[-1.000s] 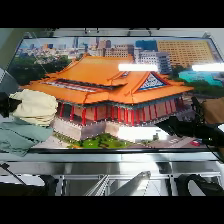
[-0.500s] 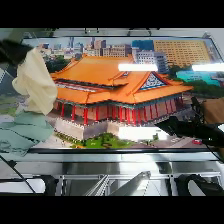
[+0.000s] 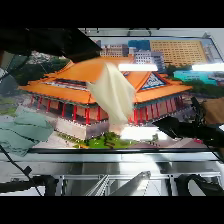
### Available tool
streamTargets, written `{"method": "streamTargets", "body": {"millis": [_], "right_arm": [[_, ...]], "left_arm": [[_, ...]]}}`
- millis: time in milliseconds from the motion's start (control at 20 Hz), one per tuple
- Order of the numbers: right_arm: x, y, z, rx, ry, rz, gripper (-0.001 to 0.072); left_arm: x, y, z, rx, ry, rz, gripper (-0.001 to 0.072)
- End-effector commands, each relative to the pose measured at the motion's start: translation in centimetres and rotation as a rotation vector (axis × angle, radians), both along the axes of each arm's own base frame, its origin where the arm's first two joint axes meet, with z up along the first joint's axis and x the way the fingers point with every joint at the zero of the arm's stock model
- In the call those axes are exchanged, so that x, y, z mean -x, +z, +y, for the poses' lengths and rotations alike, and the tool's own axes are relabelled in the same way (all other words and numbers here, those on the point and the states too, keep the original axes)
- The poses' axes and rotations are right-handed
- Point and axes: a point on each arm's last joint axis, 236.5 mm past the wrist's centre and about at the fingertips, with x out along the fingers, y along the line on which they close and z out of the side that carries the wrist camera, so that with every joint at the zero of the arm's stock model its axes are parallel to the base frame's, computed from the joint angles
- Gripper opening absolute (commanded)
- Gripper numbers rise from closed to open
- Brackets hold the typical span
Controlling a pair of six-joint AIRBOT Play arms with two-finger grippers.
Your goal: Fold the shirts.
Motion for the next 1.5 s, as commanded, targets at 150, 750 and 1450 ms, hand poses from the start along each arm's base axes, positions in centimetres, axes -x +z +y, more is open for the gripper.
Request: {"method": "streamTargets", "body": {"millis": [150,750,1450], "right_arm": [[0.1,1.4,-1.3,-0.018,0.021,-0.035,0.0611],[-4.1,-9.0,-4.2,-0.041,-0.118,0.160,0.0456],[-6.9,4.3,-0.4,-0.366,0.133,-0.100,0.0021]], "left_arm": [[-0.7,-10.0,2.2,-0.272,0.048,0.115,0.0715],[2.5,-33.4,5.1,-0.488,0.257,0.584,0.0697],[0.6,-26.2,-2.6,-0.353,0.019,0.497,0.0002]]}}
